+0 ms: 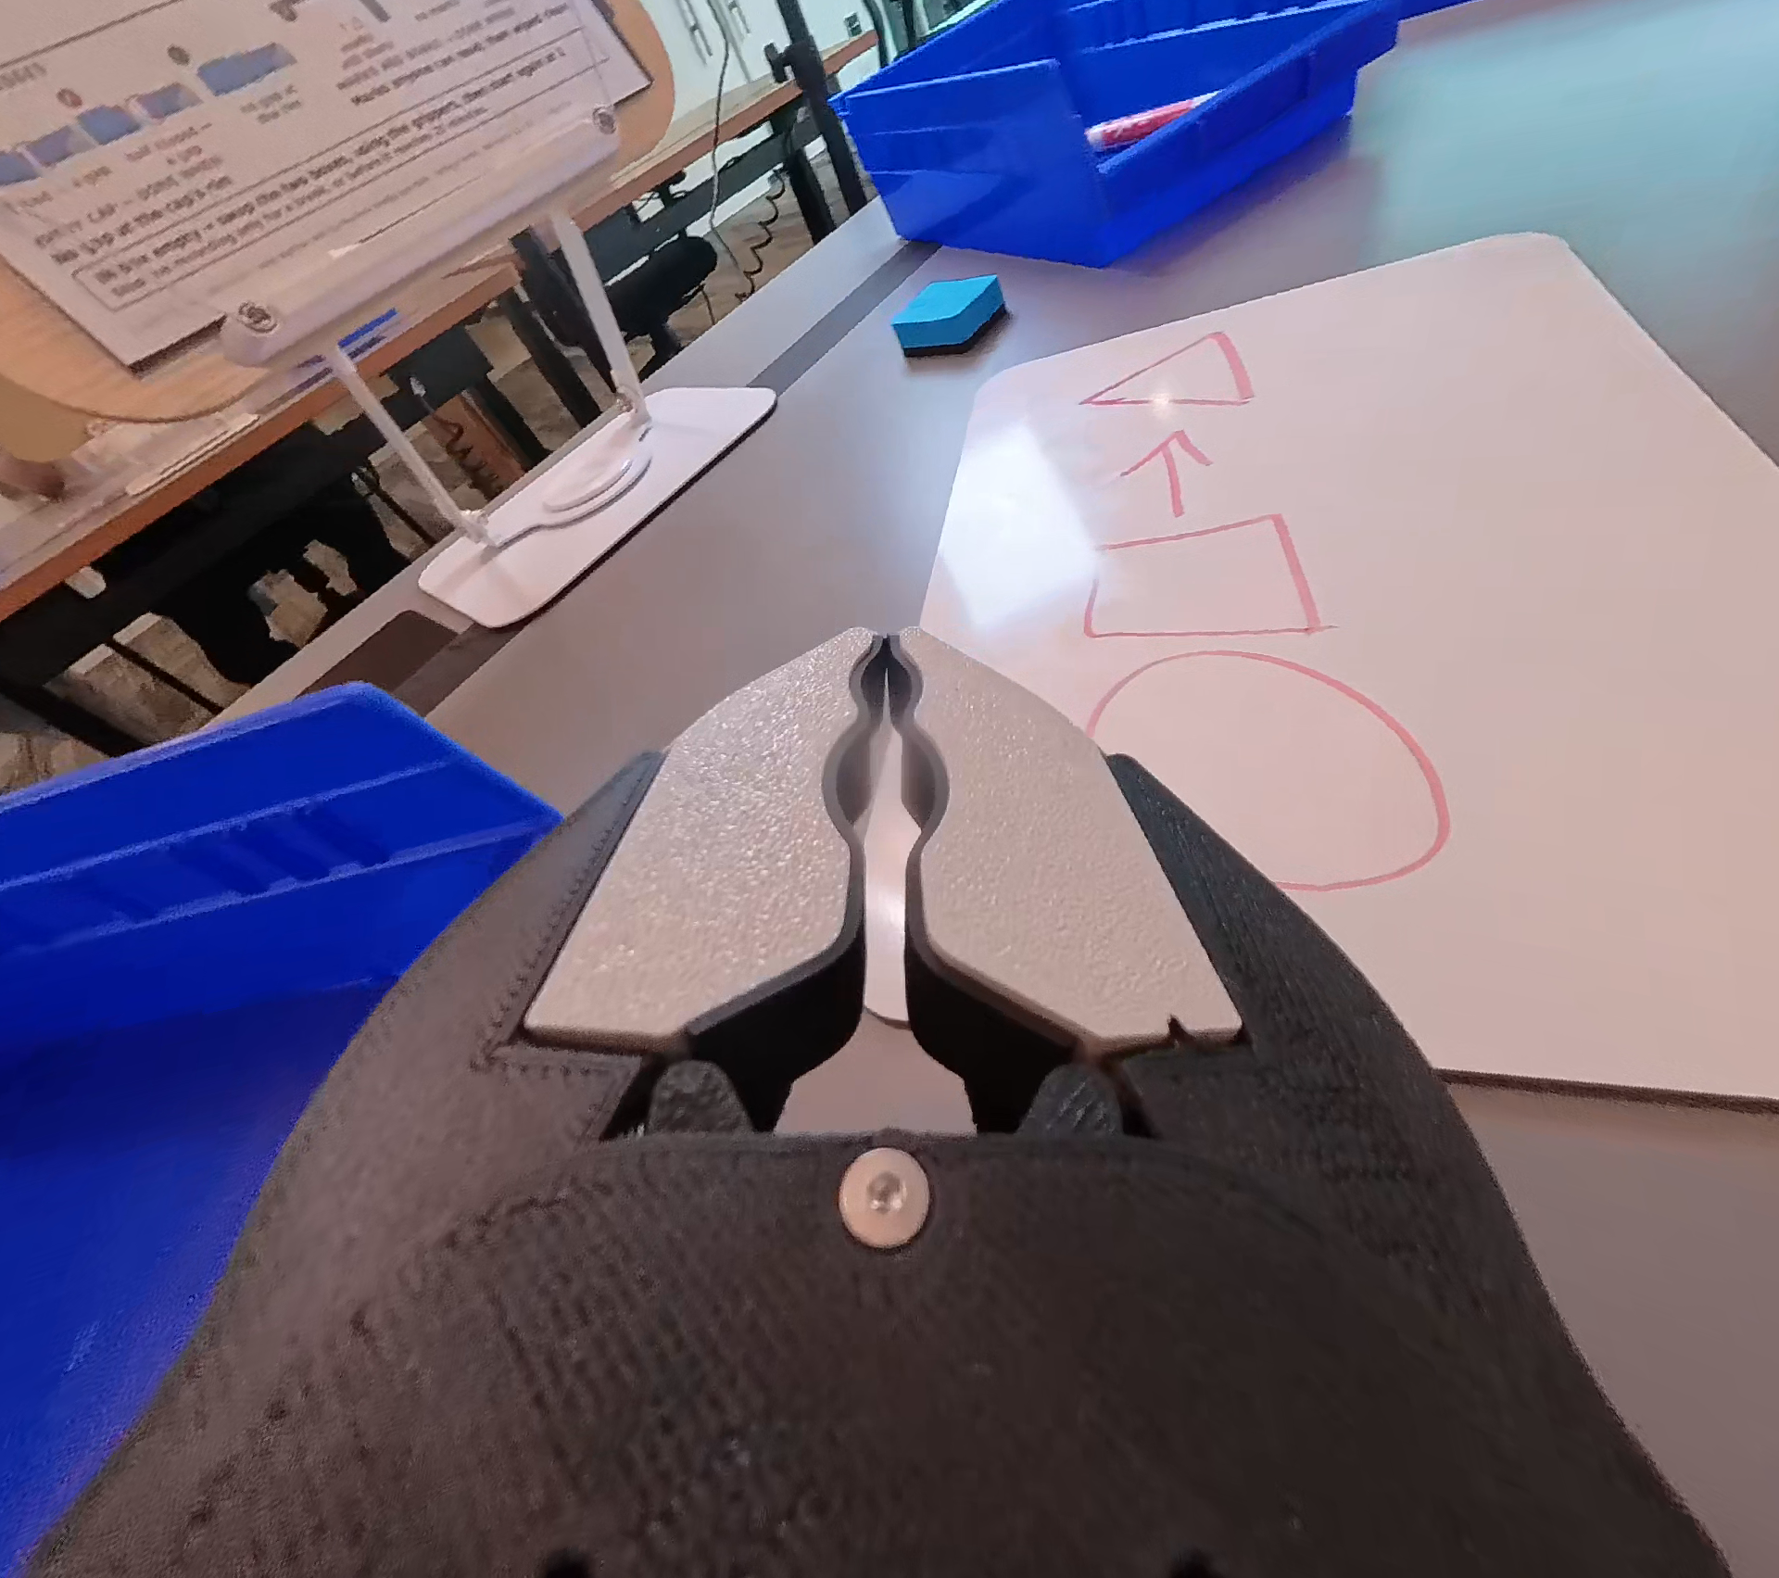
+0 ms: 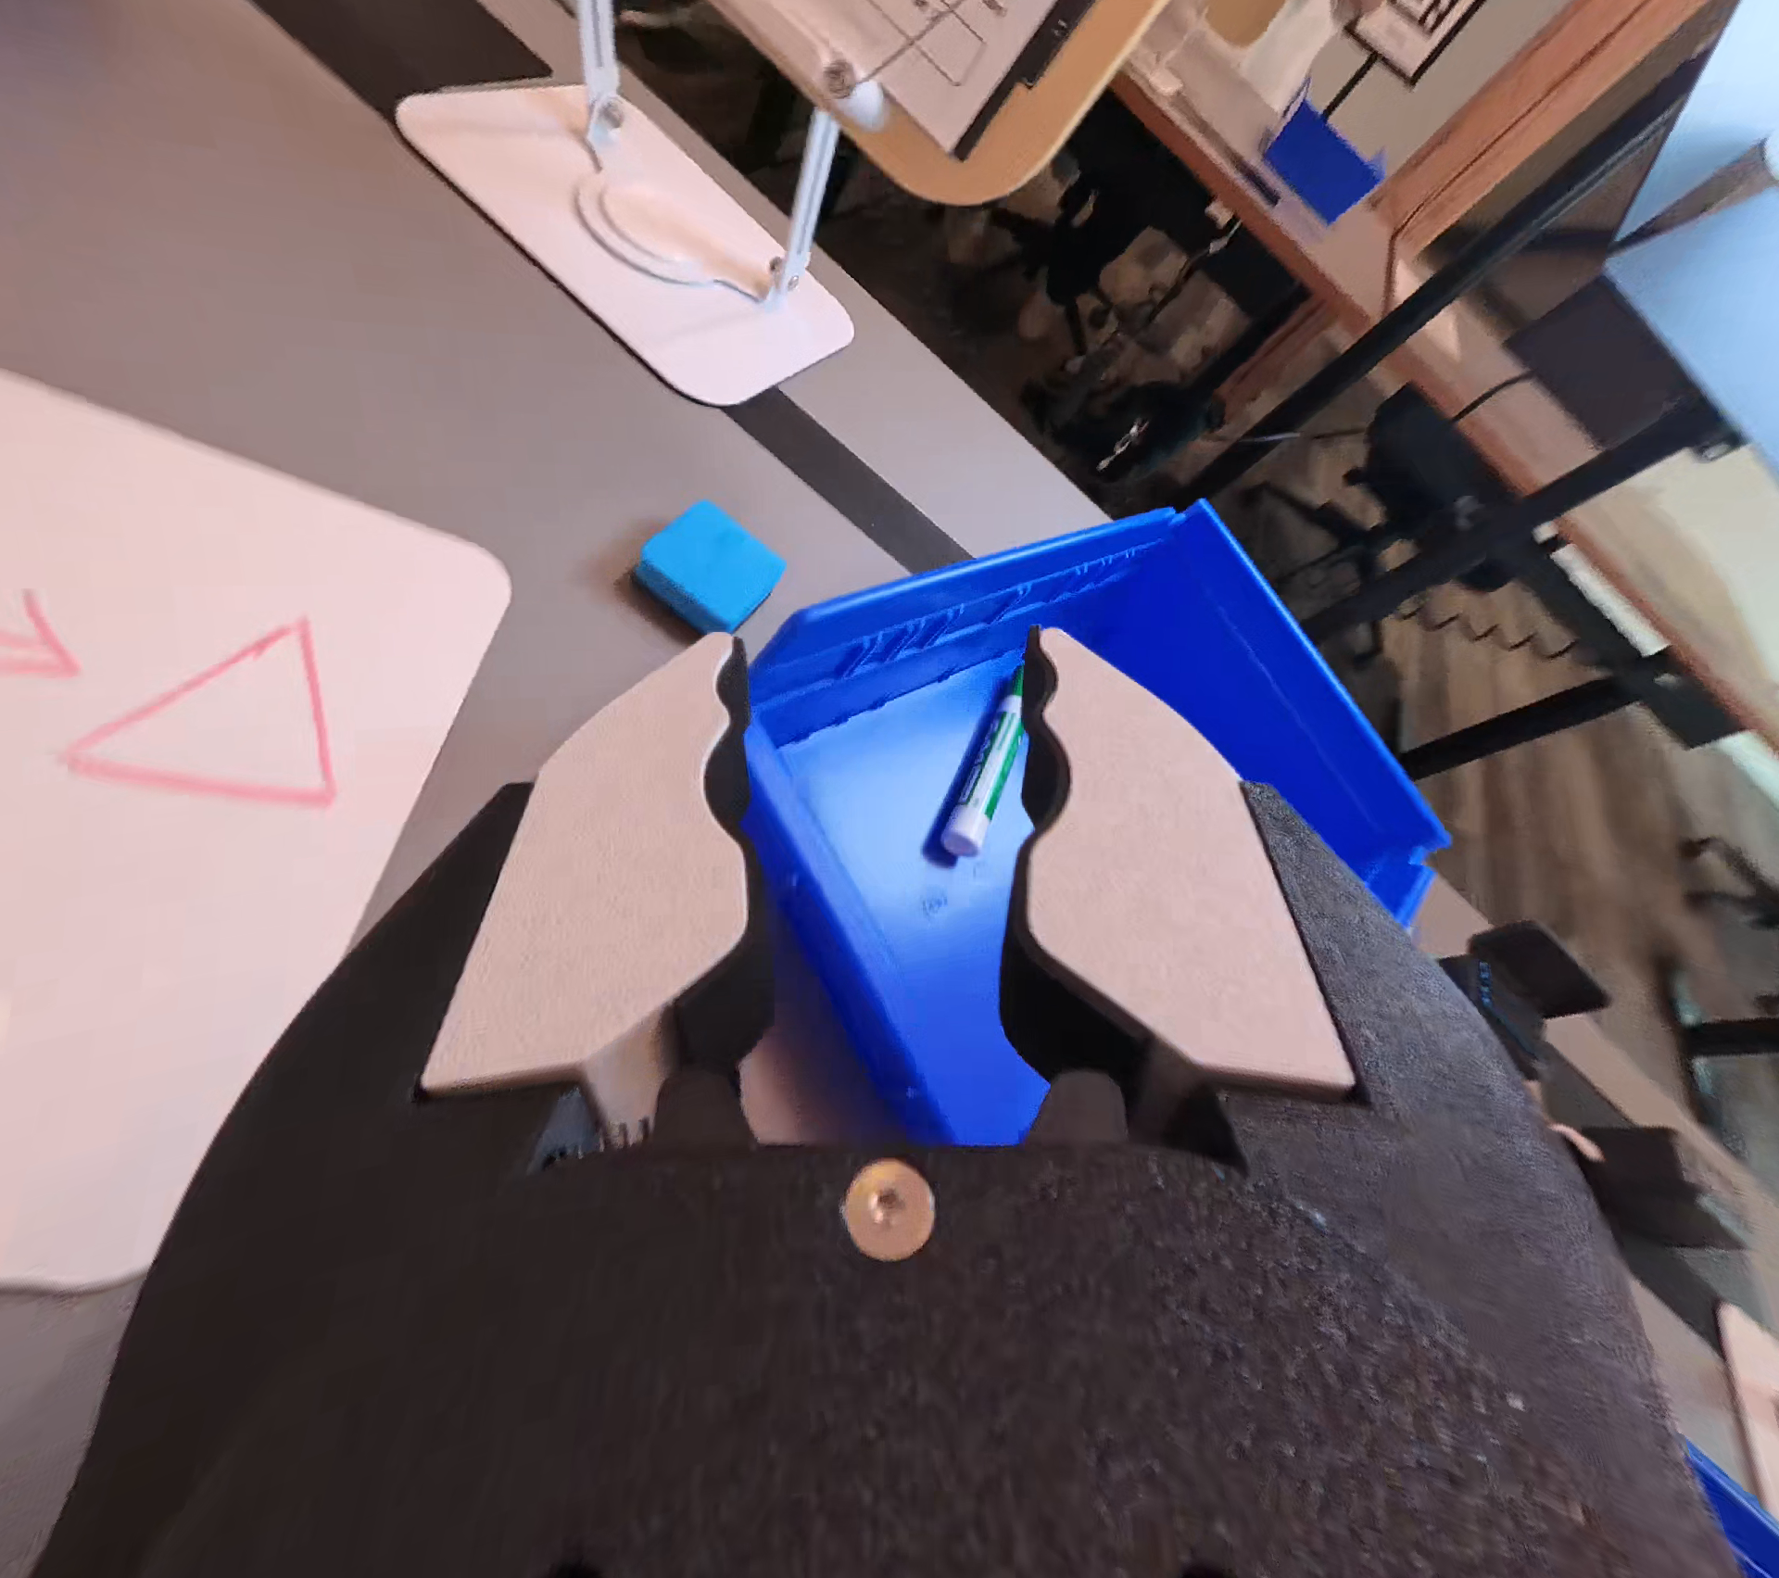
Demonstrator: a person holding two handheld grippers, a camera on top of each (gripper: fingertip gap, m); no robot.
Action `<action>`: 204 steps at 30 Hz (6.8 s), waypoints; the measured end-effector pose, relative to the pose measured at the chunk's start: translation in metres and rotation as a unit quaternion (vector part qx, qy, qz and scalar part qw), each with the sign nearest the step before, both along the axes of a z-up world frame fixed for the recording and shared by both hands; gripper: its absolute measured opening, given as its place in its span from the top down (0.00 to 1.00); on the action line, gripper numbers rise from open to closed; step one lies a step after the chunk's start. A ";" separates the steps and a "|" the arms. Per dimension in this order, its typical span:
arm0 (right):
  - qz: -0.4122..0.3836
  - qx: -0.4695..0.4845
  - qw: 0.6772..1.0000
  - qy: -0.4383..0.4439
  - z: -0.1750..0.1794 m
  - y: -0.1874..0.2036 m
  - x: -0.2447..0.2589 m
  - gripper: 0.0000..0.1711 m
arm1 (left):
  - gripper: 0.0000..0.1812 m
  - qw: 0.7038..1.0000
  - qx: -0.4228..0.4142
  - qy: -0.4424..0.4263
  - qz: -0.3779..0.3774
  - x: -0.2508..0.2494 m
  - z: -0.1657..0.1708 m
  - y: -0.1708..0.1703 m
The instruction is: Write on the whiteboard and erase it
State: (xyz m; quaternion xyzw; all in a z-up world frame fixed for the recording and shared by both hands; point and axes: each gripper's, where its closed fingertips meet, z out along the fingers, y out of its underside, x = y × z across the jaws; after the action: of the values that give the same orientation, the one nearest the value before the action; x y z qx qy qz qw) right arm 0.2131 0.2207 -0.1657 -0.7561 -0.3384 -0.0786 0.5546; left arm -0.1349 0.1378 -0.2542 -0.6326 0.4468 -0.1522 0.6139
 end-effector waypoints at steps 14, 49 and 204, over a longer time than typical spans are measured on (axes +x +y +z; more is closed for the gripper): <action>0.080 -0.060 0.992 0.078 -0.096 -0.024 -0.061 0.70 | 1.00 0.998 -0.010 -0.019 0.061 -0.027 -0.004 0.024; 0.184 -0.250 0.948 0.068 -0.095 -0.036 -0.164 0.69 | 1.00 0.999 -0.026 0.034 0.011 -0.009 -0.022 0.010; 0.365 -0.372 0.836 -0.170 -0.161 -0.173 -0.280 0.72 | 1.00 0.868 -0.135 0.344 -0.331 0.053 -0.079 -0.178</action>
State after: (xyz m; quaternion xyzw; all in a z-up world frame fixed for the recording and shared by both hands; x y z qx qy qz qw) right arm -0.0664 0.0481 -0.3265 -0.7018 -0.6826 0.1341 0.1535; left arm -0.0815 -0.0399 -0.3332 -0.5364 0.7881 -0.1778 0.2439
